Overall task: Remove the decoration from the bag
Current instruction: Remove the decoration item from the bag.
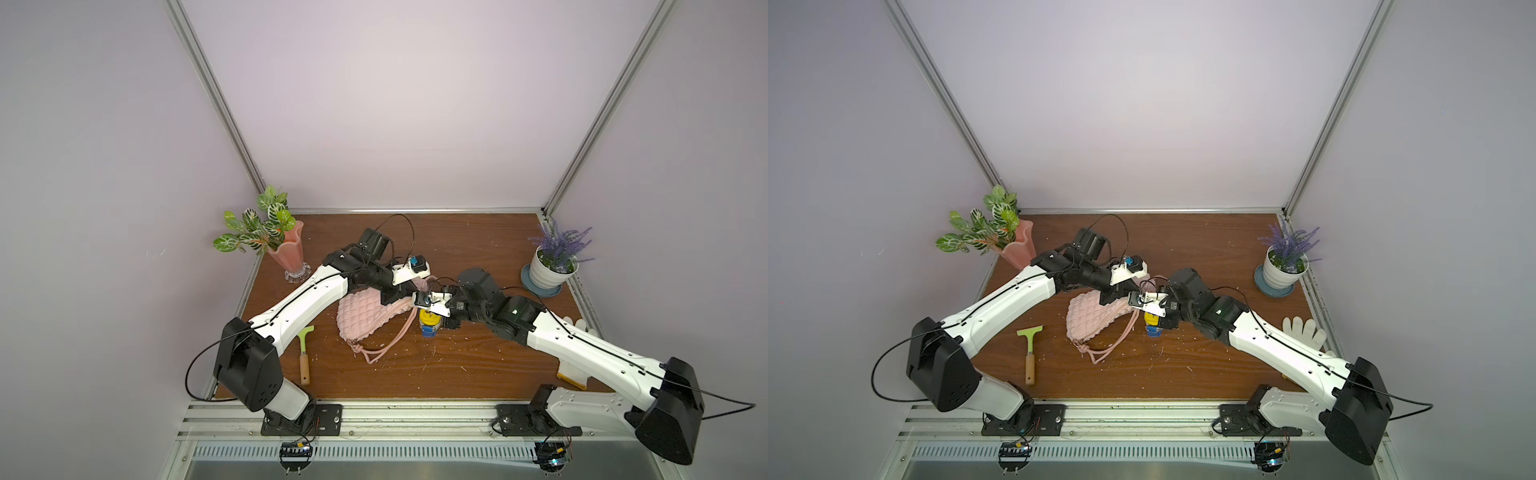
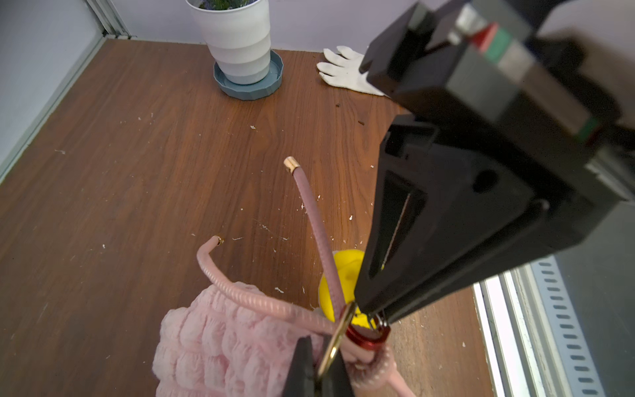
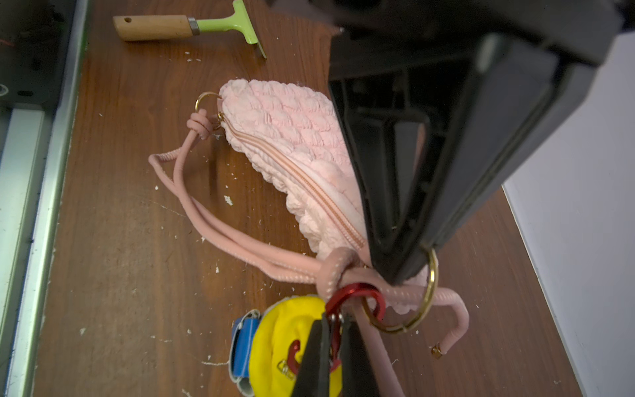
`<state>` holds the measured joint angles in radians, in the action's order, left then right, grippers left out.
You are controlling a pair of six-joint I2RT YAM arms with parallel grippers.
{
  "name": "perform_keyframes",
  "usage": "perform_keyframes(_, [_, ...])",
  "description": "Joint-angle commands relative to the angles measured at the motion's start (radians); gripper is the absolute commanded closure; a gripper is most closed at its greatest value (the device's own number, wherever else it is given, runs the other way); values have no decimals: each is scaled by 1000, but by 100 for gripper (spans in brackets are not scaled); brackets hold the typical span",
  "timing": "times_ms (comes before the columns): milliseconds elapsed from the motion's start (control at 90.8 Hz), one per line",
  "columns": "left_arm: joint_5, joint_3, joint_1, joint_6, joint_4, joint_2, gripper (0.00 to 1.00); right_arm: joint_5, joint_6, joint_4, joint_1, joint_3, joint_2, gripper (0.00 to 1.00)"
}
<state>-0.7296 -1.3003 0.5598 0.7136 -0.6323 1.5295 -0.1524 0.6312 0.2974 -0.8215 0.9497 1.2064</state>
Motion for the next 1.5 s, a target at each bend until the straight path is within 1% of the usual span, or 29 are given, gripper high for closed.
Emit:
perform_keyframes(0, [29, -44, 14, -34, 19, 34, 100, -75, 54, -50, -56, 67, -7, 95])
perform_keyframes(242, [36, -60, 25, -82, 6, 52, 100, -14, 66, -55, -102, 71, -11, 96])
perform_keyframes(374, [49, -59, 38, -90, -1, 55, 100, -2, 62, -53, -106, 81, -6, 96])
perform_keyframes(495, [52, -68, 46, -123, -6, 62, 100, 4, 54, -53, -108, 94, 9, 96])
perform_keyframes(605, [62, -74, 57, -132, -25, 70, 100, 38, 46, -48, -107, 107, 23, 96])
perform_keyframes(693, [68, -79, 63, -141, -38, 77, 100, 43, 53, -34, -112, 120, 35, 96])
perform_keyframes(815, [72, -89, 72, -115, -66, 82, 100, 33, 50, -3, -111, 137, 49, 96])
perform_keyframes(914, [104, -81, 78, -87, -94, 83, 100, 49, 59, 11, -112, 137, 38, 97])
perform_keyframes(1090, [143, -96, 107, -74, -117, 101, 100, 14, 60, 20, -112, 148, 37, 98])
perform_keyframes(1233, [113, -102, 117, -85, -117, 103, 100, -1, 20, 30, -96, 167, 59, 99])
perform_keyframes(1321, [133, -97, 133, -78, -139, 114, 100, -15, 14, 15, -97, 153, 58, 100])
perform_keyframes(1409, [124, -110, 141, -92, -158, 131, 100, 8, 43, 55, -104, 172, 82, 100])
perform_keyframes(1486, [115, -117, 147, -94, -159, 133, 100, 34, 52, 44, -105, 165, 79, 100])
